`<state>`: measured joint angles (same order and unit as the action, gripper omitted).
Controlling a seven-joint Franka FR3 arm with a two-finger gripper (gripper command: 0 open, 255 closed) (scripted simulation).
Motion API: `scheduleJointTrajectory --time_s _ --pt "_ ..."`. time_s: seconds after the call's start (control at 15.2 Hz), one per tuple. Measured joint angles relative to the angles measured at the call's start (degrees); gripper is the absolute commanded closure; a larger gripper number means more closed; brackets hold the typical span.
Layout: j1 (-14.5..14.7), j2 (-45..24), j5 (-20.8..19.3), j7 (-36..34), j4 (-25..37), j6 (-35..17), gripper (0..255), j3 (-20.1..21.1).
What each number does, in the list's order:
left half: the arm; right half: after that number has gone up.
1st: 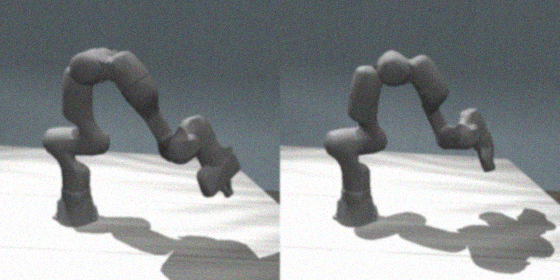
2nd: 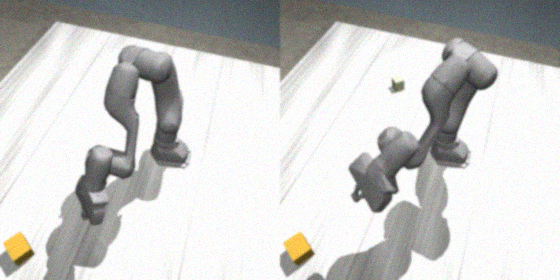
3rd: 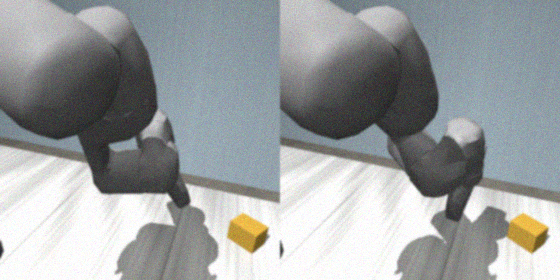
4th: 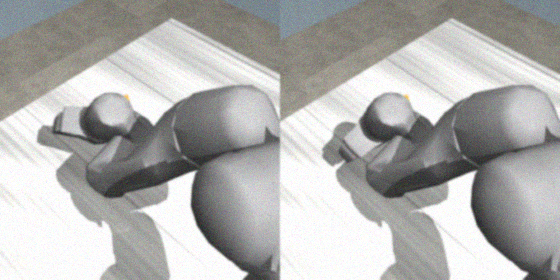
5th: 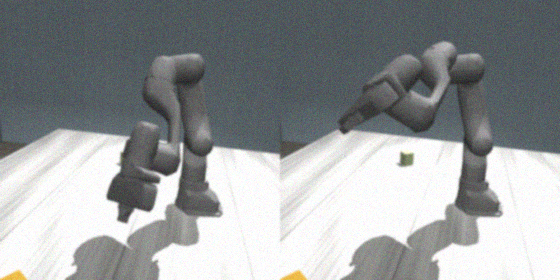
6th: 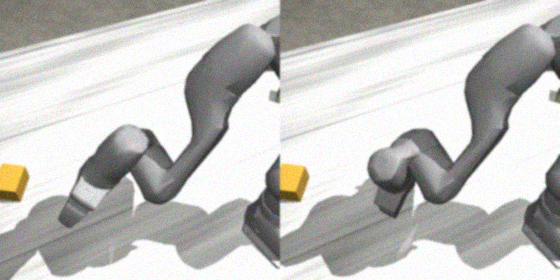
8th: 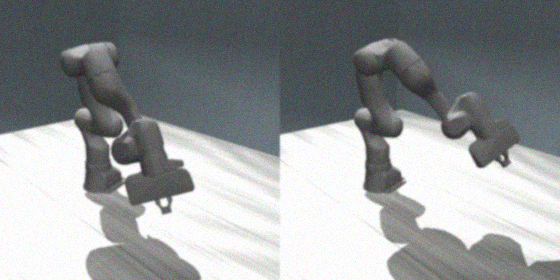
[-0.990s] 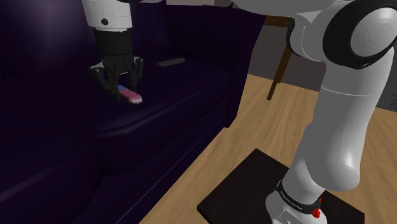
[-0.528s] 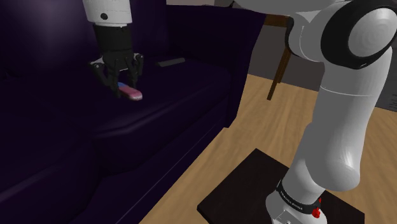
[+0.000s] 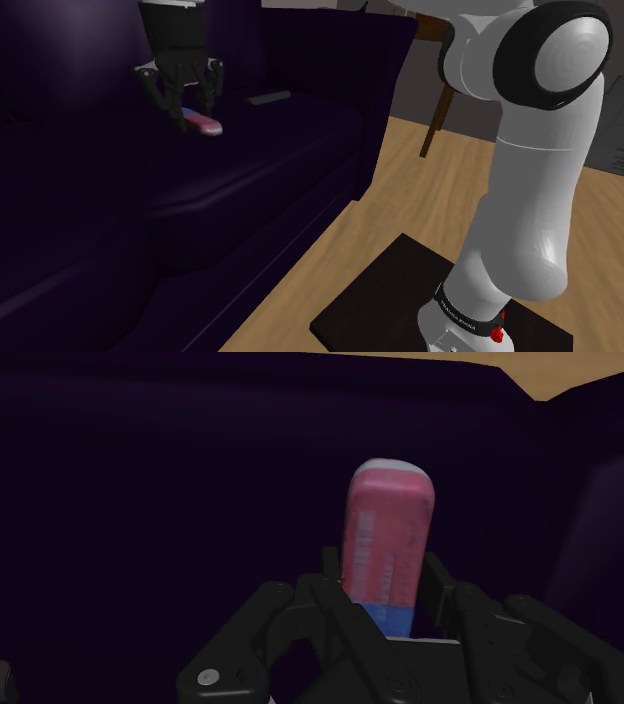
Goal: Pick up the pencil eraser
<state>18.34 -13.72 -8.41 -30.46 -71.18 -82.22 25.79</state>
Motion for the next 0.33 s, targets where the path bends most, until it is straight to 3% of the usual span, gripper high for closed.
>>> scheduleJointTrajectory --time_s 0.33 --pt "1.24 -2.51 -1.24 -0.14 7.3 4.97 255 0.14"
